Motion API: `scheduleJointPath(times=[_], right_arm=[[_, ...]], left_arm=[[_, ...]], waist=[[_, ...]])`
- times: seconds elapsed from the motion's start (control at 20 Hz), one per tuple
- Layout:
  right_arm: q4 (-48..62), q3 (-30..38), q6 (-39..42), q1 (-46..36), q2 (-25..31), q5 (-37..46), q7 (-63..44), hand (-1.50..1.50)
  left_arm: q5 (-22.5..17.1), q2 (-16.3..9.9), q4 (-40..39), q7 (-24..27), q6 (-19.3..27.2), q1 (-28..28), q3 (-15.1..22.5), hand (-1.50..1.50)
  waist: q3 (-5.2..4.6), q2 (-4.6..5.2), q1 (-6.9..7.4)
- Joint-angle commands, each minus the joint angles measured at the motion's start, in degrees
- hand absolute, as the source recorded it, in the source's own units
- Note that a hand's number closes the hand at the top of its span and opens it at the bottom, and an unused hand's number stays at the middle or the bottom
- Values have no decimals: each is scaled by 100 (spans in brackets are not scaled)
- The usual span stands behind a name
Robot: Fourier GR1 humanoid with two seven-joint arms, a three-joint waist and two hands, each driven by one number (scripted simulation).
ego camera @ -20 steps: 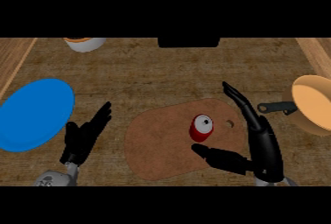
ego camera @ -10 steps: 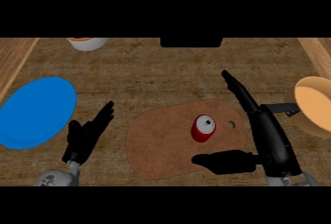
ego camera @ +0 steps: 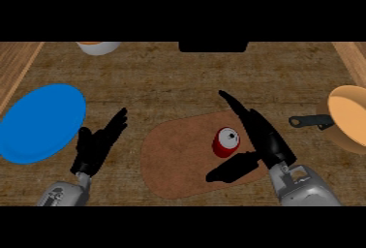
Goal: Pick the can from the cutting board and place it in the pot
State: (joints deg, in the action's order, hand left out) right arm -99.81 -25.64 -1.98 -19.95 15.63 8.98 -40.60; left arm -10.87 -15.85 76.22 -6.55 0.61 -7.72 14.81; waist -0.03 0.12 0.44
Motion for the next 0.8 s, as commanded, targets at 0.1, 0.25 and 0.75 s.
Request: scheduleJointPath(times=[0.1, 0.25, 0.75], right_arm=[[781, 47, 375, 464, -101, 325, 797, -150], [1246, 269, 340, 545, -119, 569, 1485, -150], [1473, 1091, 866, 926, -272, 24, 2689, -150]], left_arm=[[188, 132, 86, 27, -127, 133, -119, 0], [194, 92, -65, 201, -250, 214, -357, 0], [284, 114, -124, 133, -664, 168, -670, 0]], waist=[[3, -11, -33], [3, -10, -33], [4, -7, -42]])
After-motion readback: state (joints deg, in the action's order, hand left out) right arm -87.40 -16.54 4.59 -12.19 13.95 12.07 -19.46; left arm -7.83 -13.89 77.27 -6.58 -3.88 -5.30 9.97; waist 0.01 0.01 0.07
